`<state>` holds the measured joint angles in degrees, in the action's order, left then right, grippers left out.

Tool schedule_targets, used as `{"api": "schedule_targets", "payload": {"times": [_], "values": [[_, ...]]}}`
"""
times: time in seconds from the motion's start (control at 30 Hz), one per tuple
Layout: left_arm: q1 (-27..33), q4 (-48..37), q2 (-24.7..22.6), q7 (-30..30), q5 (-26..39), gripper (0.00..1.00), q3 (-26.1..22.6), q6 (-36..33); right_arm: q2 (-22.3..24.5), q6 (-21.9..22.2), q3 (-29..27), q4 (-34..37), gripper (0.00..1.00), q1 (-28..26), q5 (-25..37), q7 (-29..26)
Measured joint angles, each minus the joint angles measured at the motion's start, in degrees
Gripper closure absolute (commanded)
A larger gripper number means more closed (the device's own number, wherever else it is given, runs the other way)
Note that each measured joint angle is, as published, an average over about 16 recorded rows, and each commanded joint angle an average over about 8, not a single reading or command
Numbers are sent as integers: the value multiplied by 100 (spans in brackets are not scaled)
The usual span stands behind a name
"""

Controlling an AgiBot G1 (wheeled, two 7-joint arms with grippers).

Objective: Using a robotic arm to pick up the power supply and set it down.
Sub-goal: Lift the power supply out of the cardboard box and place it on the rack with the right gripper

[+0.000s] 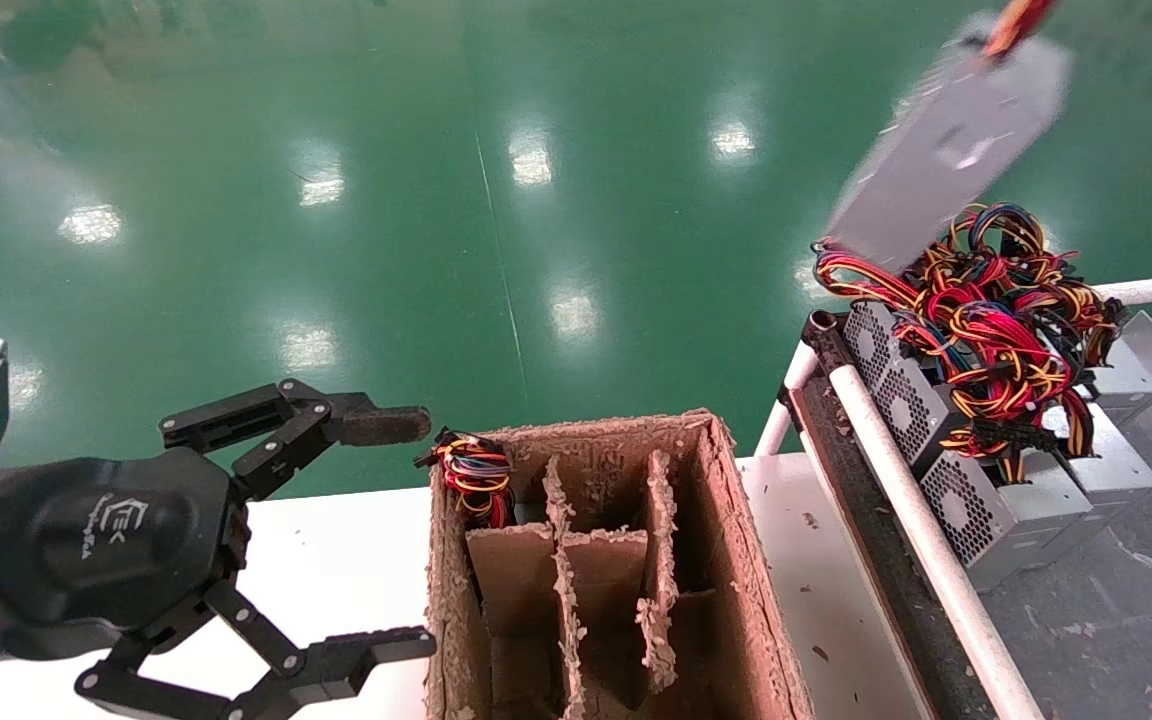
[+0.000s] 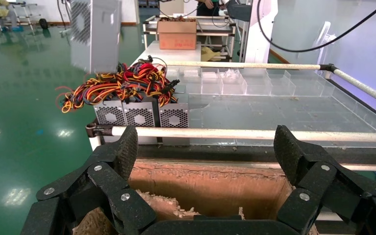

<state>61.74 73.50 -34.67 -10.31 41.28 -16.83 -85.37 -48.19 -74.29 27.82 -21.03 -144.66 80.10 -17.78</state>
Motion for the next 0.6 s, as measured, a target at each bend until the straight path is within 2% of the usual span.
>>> {"api": "schedule_targets", "payload": {"times": [0.37,0.6], "values": [[1,0,2,2,-3,0,-4,2,202,977,304,1077,100,-844,745,668],[1,0,2,3,-4,0,-6,3,461,1192,500,1424,100,-1115,1100,958]]}}
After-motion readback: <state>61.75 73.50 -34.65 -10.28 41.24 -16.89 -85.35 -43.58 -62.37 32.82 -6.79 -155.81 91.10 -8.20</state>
